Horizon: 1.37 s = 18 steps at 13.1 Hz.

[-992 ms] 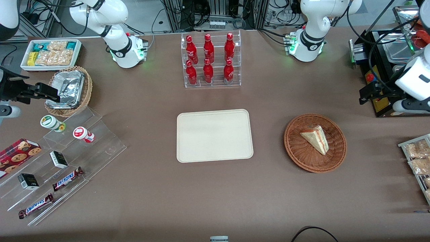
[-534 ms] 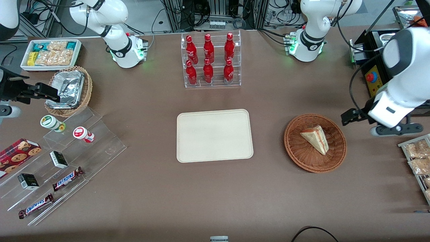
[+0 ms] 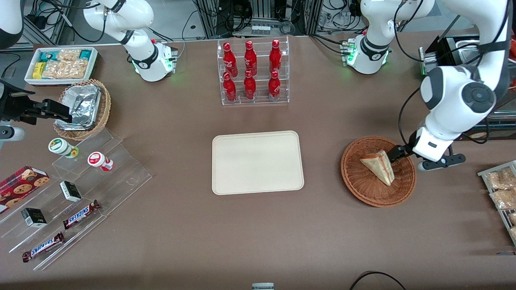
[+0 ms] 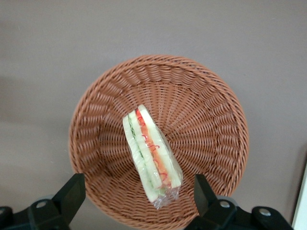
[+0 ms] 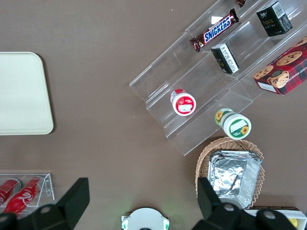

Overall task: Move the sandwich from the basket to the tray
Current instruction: 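Close the left gripper on the sandwich and lift it from the basket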

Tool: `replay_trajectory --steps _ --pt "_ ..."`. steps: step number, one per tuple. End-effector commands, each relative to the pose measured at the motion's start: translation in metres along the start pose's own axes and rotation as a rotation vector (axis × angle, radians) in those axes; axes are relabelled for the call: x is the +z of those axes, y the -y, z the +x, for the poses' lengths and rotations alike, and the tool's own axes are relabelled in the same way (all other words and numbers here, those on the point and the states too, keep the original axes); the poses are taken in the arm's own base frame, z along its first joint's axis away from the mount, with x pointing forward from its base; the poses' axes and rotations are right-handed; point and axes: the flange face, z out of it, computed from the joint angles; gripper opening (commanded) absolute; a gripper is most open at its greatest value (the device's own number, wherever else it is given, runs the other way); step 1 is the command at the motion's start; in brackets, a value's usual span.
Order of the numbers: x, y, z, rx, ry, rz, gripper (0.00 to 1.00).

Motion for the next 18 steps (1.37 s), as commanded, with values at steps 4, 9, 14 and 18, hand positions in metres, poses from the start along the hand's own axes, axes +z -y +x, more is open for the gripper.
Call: replay_trajectory --steps 4,9,14,18 --pt "0.049 -0.035 -0.013 -0.221 0.009 0.006 1.00" --pt "0.066 -0.028 -0.023 -0.247 0.037 0.028 1.00" --pt "0.086 -0.018 -0.026 -0.241 0.033 0.051 1.00" --pt "0.108 -0.019 -0.030 -0.285 0.021 0.043 1.00"
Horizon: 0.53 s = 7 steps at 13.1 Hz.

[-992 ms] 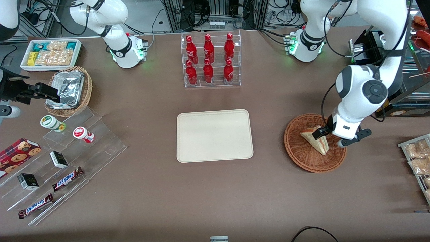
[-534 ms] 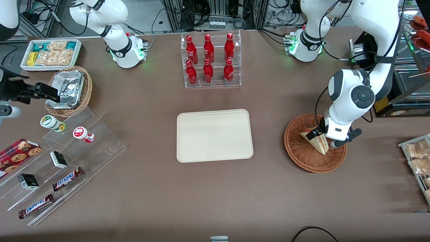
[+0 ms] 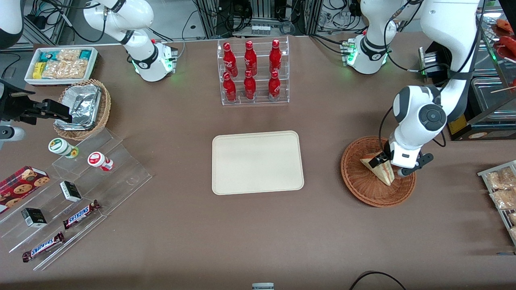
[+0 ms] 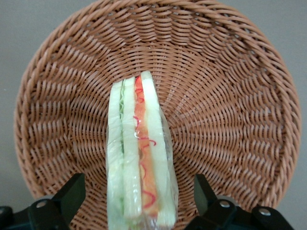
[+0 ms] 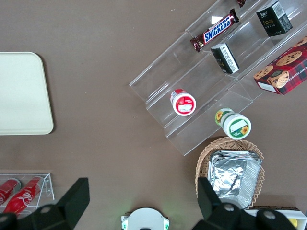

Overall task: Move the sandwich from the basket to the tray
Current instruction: 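Close the left gripper on the sandwich and lift it from the basket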

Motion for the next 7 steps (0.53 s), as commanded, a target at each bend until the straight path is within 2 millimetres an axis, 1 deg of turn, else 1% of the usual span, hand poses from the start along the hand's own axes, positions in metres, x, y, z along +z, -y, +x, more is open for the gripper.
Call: replay_trajectory --steps 1,2,3,4,5,7 --pt "0.011 0.000 -0.005 -0.021 -0.024 -0.003 0.99" --pt "0.012 0.001 -0.004 -0.024 -0.029 -0.007 0.85" --pt "0.012 0.001 -0.005 -0.036 -0.025 -0.004 0.39" --pt "0.013 0.001 -0.005 -0.037 -0.024 -0.003 0.11" --pt "0.012 0.000 -0.005 -0.034 -0.023 -0.002 0.00" --pt "0.002 0.000 -0.007 -0.023 -0.003 0.019 0.00"
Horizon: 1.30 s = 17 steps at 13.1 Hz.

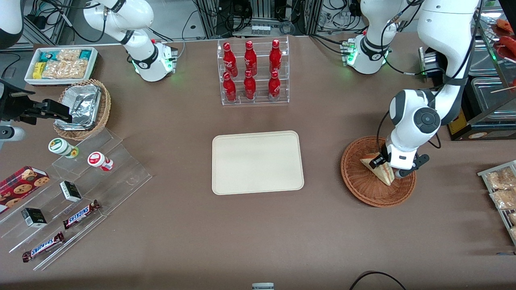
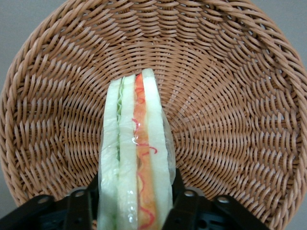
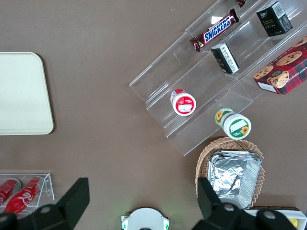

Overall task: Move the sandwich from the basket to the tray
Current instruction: 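Carry the sandwich with the left gripper over the cream tray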

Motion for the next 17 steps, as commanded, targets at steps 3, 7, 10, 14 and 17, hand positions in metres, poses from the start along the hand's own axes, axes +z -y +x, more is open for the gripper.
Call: replay_trajectory --steps 3,7,10,14,17 --pt "-0.046 -0.005 -0.005 0.040 0.017 0.074 0.00" --pt "-0.123 -0.068 -0.014 0.130 0.037 0.113 0.00" --pt "-0.171 -0.146 -0.050 0.257 0.025 0.116 0.00" --pt "-0.162 -0.244 -0.130 0.432 -0.002 0.093 0.00" --pt "-0.124 -0.307 -0.183 0.528 0.010 0.097 0.00"
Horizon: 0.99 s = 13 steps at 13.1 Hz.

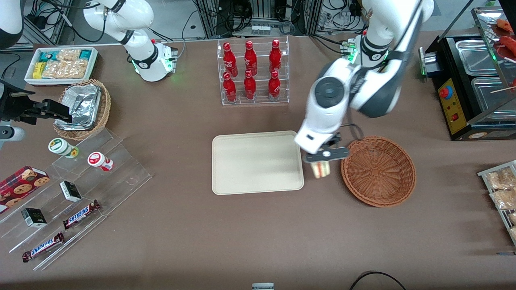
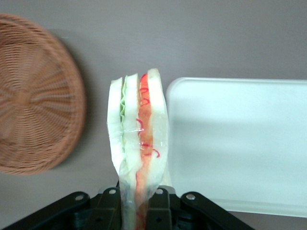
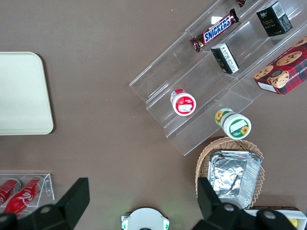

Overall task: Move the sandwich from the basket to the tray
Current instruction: 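Carry the sandwich with the left gripper over the cream tray, then lower the sandwich onto the tray and open the left gripper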

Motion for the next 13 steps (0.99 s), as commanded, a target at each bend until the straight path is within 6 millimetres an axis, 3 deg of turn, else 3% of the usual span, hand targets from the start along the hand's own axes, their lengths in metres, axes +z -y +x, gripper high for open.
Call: replay_trajectory --steps 1,7,10,13 --pt "0.027 -0.065 0.001 0.056 -0.005 0.009 0.00" --pt "0.090 -0.147 -0.041 0.155 -0.064 -0.046 0.00" --pt "0.113 -0.167 -0.057 0.170 -0.069 -0.057 0.00" --pt "0.127 -0.174 -0.061 0.157 -0.059 -0.052 0.00"
